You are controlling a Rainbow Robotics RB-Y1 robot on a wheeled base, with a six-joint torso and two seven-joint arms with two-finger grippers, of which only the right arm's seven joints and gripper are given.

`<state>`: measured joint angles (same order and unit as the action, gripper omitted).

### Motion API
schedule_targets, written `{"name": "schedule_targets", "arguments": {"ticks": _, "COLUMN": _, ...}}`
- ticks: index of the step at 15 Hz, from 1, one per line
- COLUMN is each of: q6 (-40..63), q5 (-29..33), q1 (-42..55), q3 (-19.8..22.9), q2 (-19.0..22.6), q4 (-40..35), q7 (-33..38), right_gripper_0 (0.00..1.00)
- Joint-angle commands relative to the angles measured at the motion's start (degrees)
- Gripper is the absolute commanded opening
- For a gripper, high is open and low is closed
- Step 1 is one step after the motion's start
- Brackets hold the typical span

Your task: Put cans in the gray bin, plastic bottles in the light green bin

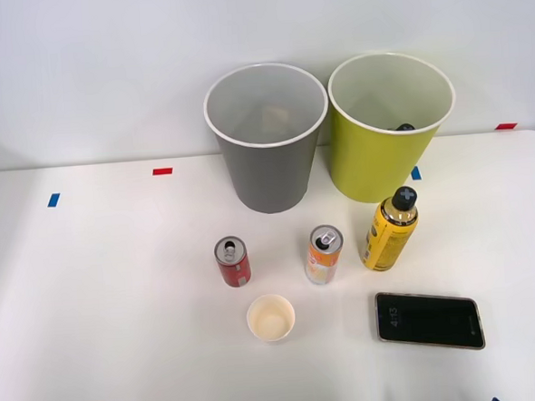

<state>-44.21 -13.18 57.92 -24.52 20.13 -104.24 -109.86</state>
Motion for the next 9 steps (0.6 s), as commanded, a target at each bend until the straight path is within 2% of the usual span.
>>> {"name": "schedule_targets", "arguments": {"ticks": 1, "q6": 0.0, "q5": 0.0, "q1": 0.0, "q3": 0.0, "q2": 0.0, "q4": 0.0, "q7": 0.0, "right_gripper_0": 1.0}}
{"name": "schedule_targets", "arguments": {"ticks": 9, "q6": 0.0, "q5": 0.0, "q1": 0.0, "q3": 0.0, "q2": 0.0, "q4": 0.0, "q7": 0.0, "right_gripper_0": 1.0}}
